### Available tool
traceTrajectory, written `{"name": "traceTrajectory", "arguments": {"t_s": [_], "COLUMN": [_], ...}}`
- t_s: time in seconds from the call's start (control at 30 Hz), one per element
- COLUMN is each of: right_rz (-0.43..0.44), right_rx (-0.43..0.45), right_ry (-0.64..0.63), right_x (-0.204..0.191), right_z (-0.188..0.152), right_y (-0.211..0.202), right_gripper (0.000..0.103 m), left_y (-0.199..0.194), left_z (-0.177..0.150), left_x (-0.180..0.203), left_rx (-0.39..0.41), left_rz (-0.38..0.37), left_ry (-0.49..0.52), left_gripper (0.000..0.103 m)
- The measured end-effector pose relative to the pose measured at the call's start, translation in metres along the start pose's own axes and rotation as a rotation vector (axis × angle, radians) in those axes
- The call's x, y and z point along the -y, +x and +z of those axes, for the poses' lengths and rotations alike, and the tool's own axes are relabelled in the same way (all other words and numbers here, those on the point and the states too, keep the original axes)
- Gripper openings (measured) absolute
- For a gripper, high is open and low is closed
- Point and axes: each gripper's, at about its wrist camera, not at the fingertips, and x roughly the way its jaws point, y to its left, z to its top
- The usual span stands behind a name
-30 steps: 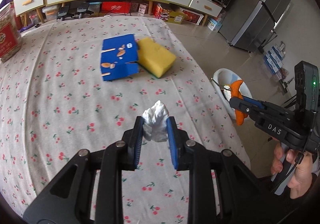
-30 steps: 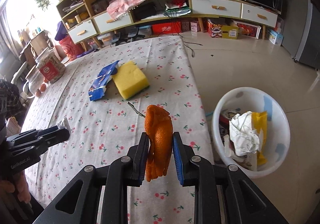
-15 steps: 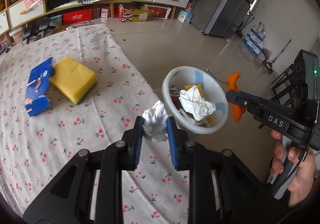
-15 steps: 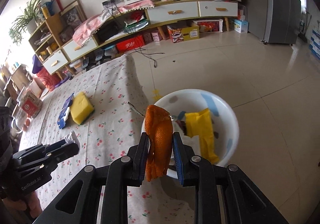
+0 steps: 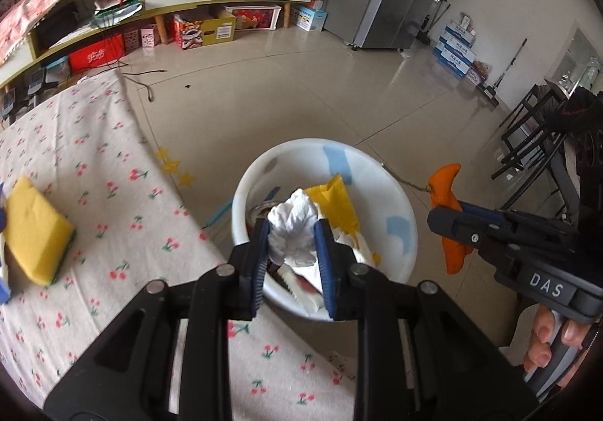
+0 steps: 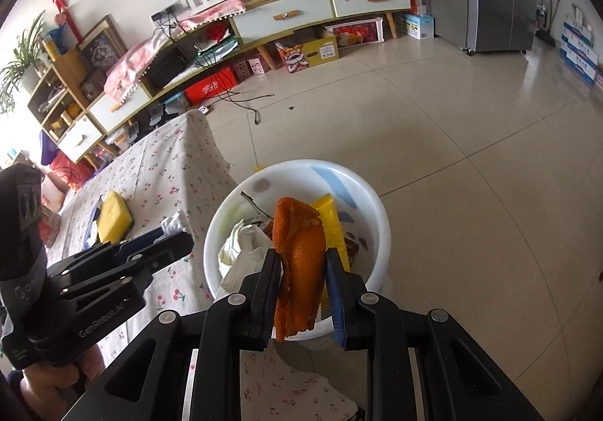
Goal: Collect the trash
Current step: 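Carry the tissue and orange peel over the white bucket and open both tools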
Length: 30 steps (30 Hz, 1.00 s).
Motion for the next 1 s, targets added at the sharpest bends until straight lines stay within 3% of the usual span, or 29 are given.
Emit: {"name": "traceTrajectory", "arguments": {"t_s": [0.07,0.2,0.33,0.57,0.83,0.9,0.93,0.97,1.0], "right_rz": [-0.004,-0.010,-0.013,-0.024,-0.046,-0.043,-0.043,-0.045,-0.043], "right_rx": [0.003,0.005,-0.001,-0.021,-0.050,-0.057,-0.057,-0.049,-0.039], "right_ry": [0.006,0.015,0.019,0.020,0.029,0.049,0.060,0.070,0.075], "right_x": [0.004,0.009,0.013,0.012,0.007,0.007,0.008,0.008,0.008], "right_z": [0.003,0.006,0.007,0.011,0.017,0.018,0.018,0.018,0.018], "right_y": [0.000,0.000,0.001,0.009,0.028,0.031,0.031,0.031,0.030], "right_gripper": [0.025,0.025,0.025,0.025,0.026,0.036,0.056,0.070,0.070], "left_y": [0.001,0.004,-0.003,-0.022,-0.042,-0.047,-0.049,-0.051,-0.053], "left_z": [0.001,0.001,-0.003,-0.016,-0.029,-0.033,-0.035,-0.037,-0.039], "left_x": [0.001,0.002,-0.005,-0.019,-0.038,-0.044,-0.048,-0.051,-0.054], "left_rx": [0.004,-0.004,0.002,0.003,0.002,0.001,-0.001,-0.004,-0.004], "left_rz": [0.003,0.042,0.071,0.091,0.105,0.112,0.115,0.121,0.128], "left_ry": [0.010,0.012,-0.007,-0.050,-0.079,-0.088,-0.094,-0.101,-0.108], "left_gripper": [0.027,0.056,0.061,0.078,0.082,0.085,0.085,0.087,0.087]}}
